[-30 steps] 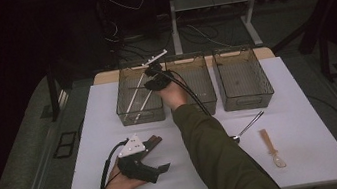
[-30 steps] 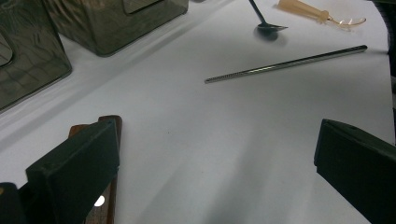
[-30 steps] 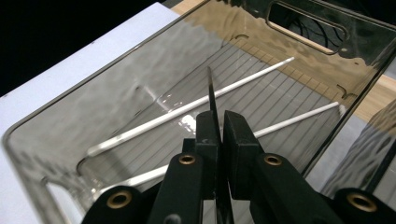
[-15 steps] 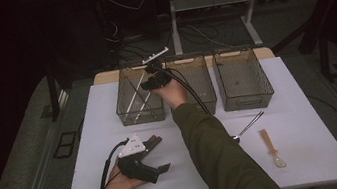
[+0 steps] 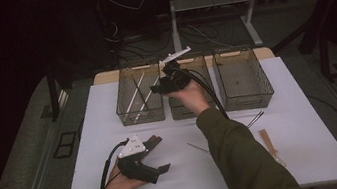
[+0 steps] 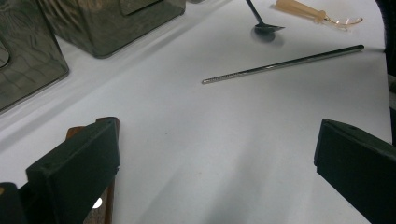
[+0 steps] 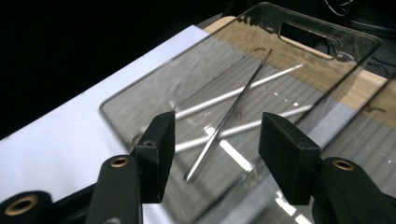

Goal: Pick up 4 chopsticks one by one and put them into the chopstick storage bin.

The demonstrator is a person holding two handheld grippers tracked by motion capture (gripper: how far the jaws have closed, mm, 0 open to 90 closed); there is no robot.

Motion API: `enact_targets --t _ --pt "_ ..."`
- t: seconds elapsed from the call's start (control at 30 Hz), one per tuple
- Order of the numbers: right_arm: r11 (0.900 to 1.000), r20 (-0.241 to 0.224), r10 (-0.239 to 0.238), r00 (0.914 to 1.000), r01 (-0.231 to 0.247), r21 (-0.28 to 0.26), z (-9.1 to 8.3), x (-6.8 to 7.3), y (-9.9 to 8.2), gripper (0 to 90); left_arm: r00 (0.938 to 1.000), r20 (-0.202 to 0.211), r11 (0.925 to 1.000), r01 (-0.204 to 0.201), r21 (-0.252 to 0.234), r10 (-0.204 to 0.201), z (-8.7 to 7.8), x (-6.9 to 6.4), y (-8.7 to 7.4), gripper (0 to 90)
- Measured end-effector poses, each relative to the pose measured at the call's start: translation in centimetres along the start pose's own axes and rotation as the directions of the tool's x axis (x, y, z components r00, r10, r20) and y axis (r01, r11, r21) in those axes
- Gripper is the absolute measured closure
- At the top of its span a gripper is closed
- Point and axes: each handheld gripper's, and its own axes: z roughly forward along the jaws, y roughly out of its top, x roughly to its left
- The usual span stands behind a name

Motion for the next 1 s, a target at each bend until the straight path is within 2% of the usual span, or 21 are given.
enact_targets --t 0.07,0.13,0.3,0.4,0.5,0.57,0.73,0.83,1.0 --pt "0.9999 0.015 -0.009 0.9999 0.009 -0.013 -1.2 0.1 -0.7 43.8 1.0 0.003 1.0 -0.004 0.005 0.004 0.0 0.0 0.0 0.0" --pt "0.9999 -0.001 -0.011 0.9999 0.011 0.002 -2.2 0.1 -1.4 41.3 1.0 0.004 1.0 -0.003 0.008 0.003 0.1 -0.1 0.0 0.0" --pt "0.9999 -0.031 0.0 0.9995 -0.001 -0.013 -4.7 -0.3 -3.0 38.8 1.0 0.008 1.0 0.003 -0.001 -0.003 0.1 -0.2 -0.1 0.0" --pt "0.9995 -0.024 -0.027 0.9994 0.026 -0.019 -6.0 -0.2 -3.9 35.8 0.9999 0.012 1.0 -0.001 -0.001 0.001 0.1 -0.2 -0.1 0.0" --pt "0.9996 -0.027 -0.023 0.9994 0.022 -0.019 -7.1 -0.4 -4.6 33.4 0.9998 0.018 1.0 0.001 -0.005 -0.001 0.1 -0.2 -0.1 0.0" --pt "0.9997 -0.031 -0.018 0.9993 0.017 -0.019 -7.8 -0.4 -5.1 33.1 0.9998 0.018 1.0 -0.002 -0.005 0.002 0.0 -0.2 -0.2 0.0" --pt "0.9984 -0.034 -0.05 0.9982 0.049 -0.027 -9.5 -0.6 -6.5 33.8 0.9997 0.018 0.9999 -0.015 0.009 0.015 -0.1 0.0 -0.3 0.0" --pt "0.9992 -0.047 -0.04 0.9981 0.04 -0.007 -10.3 -0.6 -7.6 34.5 0.9997 0.015 0.9998 -0.019 0.003 0.019 0.0 -0.1 -0.3 0.0" --pt "0.9981 -0.054 -0.06 0.9967 0.061 0.009 -11.3 -0.7 -9.4 34.9 0.9996 0.01 0.9997 -0.026 0.003 0.026 -0.1 0.1 -0.4 0.0"
